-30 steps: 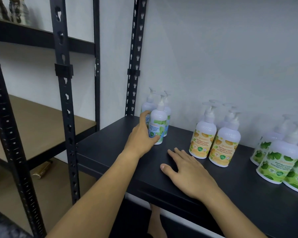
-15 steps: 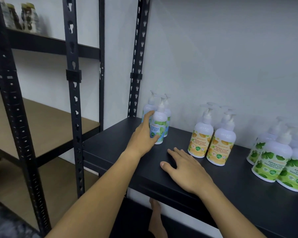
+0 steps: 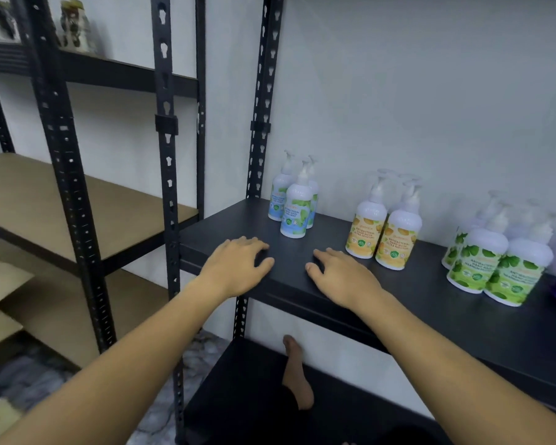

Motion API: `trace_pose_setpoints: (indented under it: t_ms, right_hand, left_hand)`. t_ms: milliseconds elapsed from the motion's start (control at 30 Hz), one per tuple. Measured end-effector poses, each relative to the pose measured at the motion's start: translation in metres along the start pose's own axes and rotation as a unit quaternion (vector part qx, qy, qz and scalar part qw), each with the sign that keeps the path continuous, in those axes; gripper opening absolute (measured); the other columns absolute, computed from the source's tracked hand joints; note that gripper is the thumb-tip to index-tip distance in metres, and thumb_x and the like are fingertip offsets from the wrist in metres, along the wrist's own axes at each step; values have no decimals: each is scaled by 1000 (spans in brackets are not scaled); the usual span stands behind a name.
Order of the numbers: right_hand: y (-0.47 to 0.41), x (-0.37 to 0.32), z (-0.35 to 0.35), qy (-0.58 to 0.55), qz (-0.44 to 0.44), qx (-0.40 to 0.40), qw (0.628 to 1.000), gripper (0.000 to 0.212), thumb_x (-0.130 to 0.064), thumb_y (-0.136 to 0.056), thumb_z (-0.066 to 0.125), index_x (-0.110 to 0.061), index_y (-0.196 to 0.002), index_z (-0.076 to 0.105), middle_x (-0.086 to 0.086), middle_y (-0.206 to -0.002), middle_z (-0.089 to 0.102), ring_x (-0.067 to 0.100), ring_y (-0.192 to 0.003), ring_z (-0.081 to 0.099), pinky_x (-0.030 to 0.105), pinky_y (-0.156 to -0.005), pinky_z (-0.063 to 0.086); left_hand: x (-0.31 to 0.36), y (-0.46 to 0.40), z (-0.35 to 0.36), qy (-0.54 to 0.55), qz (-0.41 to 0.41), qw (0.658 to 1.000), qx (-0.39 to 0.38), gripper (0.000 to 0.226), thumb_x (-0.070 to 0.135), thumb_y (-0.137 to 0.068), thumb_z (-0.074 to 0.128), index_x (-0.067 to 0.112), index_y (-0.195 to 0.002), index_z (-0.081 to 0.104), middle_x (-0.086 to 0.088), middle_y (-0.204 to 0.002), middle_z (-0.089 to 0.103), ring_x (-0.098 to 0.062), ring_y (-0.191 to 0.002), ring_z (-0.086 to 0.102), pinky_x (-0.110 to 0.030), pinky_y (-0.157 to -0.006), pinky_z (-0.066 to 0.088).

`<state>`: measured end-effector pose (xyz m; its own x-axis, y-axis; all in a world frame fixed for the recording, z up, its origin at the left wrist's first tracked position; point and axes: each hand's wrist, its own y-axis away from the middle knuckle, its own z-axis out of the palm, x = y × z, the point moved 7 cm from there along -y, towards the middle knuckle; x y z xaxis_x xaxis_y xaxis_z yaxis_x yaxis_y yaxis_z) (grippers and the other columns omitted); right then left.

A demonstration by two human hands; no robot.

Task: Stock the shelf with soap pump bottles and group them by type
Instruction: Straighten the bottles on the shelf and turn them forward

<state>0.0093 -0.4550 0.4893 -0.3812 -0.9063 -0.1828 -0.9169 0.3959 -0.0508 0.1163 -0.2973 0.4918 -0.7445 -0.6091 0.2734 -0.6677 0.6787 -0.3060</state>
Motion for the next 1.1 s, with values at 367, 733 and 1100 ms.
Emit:
trace_pose_setpoints:
  t_ms: [367, 733, 1100]
  right_hand:
    - [88, -113, 31, 92, -151, 76, 981, 63, -43, -100, 40, -19, -157, 24, 8, -164, 21, 28, -151, 16, 43, -122, 12]
    - [192, -264, 226, 7, -282, -133, 950, 55, -45, -100, 38, -22, -149, 38, -2, -148, 45, 20, -140, 35, 42, -121, 11]
    - [271, -313, 373, -15, -270, -334, 903, 51, -44, -99, 44, -18, -143, 46, 7, -136, 55, 30, -127, 48, 40, -104, 38]
  left_hand:
    - [-73, 155, -8, -11, -41, 997, 65, 47, 39, -98, 48, 24, -143, 46, -1, -145, 48, -23, -134, 42, -40, -105, 38]
    - [-207, 410, 73, 97, -319, 943, 11, 57, 56, -85, 36, 21, -122, 64, 0, -120, 62, -21, -113, 56, -36, -91, 47]
    - [-237, 592, 157, 209, -550, 806, 55, 28, 24, -97, 57, 21, -124, 62, 2, -126, 62, -14, -109, 59, -31, -91, 48]
